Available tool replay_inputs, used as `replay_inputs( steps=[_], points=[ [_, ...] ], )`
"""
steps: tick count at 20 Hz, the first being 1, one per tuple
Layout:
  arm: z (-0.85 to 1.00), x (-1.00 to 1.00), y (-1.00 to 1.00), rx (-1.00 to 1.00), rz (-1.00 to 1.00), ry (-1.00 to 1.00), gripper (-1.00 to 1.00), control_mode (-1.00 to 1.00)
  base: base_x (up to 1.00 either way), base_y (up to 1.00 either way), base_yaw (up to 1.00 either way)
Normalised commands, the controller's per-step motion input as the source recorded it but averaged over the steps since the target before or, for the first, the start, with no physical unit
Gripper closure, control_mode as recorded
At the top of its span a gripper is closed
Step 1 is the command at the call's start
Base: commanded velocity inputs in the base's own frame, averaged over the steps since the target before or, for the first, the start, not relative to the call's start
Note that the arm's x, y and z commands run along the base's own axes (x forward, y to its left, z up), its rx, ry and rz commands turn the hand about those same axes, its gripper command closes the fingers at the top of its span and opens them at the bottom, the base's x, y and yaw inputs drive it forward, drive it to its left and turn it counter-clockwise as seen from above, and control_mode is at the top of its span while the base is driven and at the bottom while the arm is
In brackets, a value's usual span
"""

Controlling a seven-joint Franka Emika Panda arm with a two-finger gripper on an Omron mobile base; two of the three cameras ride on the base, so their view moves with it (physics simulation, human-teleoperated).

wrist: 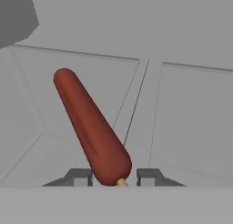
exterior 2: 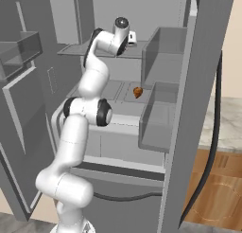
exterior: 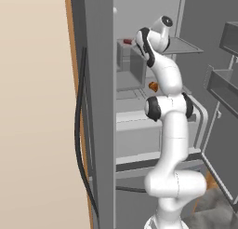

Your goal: Place the condiment bottle and mustard from the counter to the top shelf of the fridge. If the existing items in the fridge are on the top shelf, move them to other shelves.

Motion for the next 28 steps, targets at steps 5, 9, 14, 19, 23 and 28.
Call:
replay_inputs(
  steps=[5,9,14,19,23,28],
  points=[
    [0.0,-0.33,0.0,0.0,0.0,-0.15,1.0,-1.0,0.0,0.0,0.0],
    [0.0,-0.43,0.0,0.0,0.0,-0.26,1.0,-1.0,0.0,0.0,0.0],
    [-0.06,-0.54,0.01,0.0,0.0,-0.37,1.0,-1.0,0.0,0.0,0.0],
    [0.01,-0.72,0.08,0.0,-0.01,-0.41,1.0,-1.0,0.0,0.0,0.0],
    [0.23,-0.98,0.12,0.0,-0.06,-0.32,1.0,-1.0,0.0,0.0,0.0],
    [0.51,-1.0,0.05,-0.01,-0.15,-0.21,1.0,-1.0,0.0,0.0,0.0]
  ],
)
